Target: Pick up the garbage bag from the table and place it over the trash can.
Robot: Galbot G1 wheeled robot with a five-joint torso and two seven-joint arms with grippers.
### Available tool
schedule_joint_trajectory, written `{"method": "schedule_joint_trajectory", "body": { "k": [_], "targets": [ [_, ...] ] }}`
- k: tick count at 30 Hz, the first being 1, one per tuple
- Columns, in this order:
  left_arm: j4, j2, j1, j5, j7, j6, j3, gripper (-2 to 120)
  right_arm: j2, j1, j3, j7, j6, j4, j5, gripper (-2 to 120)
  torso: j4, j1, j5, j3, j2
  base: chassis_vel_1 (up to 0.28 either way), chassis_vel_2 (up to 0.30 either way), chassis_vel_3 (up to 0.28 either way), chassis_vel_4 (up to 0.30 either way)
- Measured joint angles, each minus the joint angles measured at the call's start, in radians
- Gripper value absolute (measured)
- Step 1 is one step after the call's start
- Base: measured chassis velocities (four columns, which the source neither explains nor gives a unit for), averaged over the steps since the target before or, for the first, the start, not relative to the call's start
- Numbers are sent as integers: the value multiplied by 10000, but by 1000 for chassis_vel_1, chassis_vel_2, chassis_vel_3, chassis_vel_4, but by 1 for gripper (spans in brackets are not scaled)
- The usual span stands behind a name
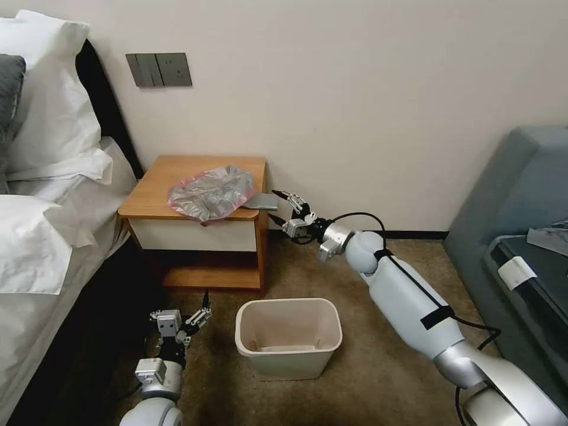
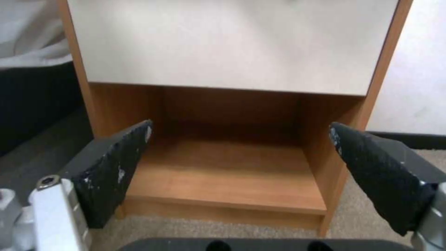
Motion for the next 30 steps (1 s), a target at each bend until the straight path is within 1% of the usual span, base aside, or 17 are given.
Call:
{"method": "schedule_joint_trajectory", "body": {
  "k": [2,3,6,7,8,10,11,13,14,16,26,30],
  "targets": [
    [57,-47,-5,35,-31,-19,72,100,4,0,-15,18,-4,-17,12,48,0,0,1,0,0,0,0,0,0],
    [57,-47,-5,35,-31,-19,72,100,4,0,-15,18,-4,-17,12,48,0,0,1,0,0,0,0,0,0],
    [114,-103,-20,84,-48,-26,147,100,45,-1,-67,18,-12,-14,20,35,0,0,1,0,0,0,0,0,0],
    [114,-103,-20,84,-48,-26,147,100,45,-1,-67,18,-12,-14,20,35,0,0,1,0,0,0,0,0,0],
    [128,-115,-34,95,-53,-27,170,100,63,-1,-115,8,-20,-1,21,28,0,0,0,0,0,0,0,0,0],
    [145,-124,-64,100,-56,-27,187,100,96,0,-192,-2,-30,1,21,21,0,0,1,0,0,0,0,0,0],
    [145,-124,-64,100,-56,-27,187,100,96,0,-192,-2,-30,1,21,21,0,0,1,0,0,0,0,0,0],
    [157,-135,-88,102,-58,-28,195,100,139,11,-215,-3,-36,-28,27,10,1,0,0,0,0,0,0,0,0],
    [157,-135,-88,102,-58,-28,195,100,139,11,-215,-3,-36,-28,27,10,1,0,0,0,0,0,0,0,0],
    [164,-151,-98,105,-59,-25,208,100,158,30,-220,-3,-40,-46,39,0,1,0,0,0,0,0,0,0,0],
    [216,-153,-109,107,-72,-15,159,100,134,-36,-189,0,-58,66,137,0,0,0,0,0,0,0,0,0,0],
    [414,-149,-167,107,-83,-36,-23,100,79,-272,-110,4,-129,409,309,0,2,0,0,0,0,0,0,0,0]
  ]
}}
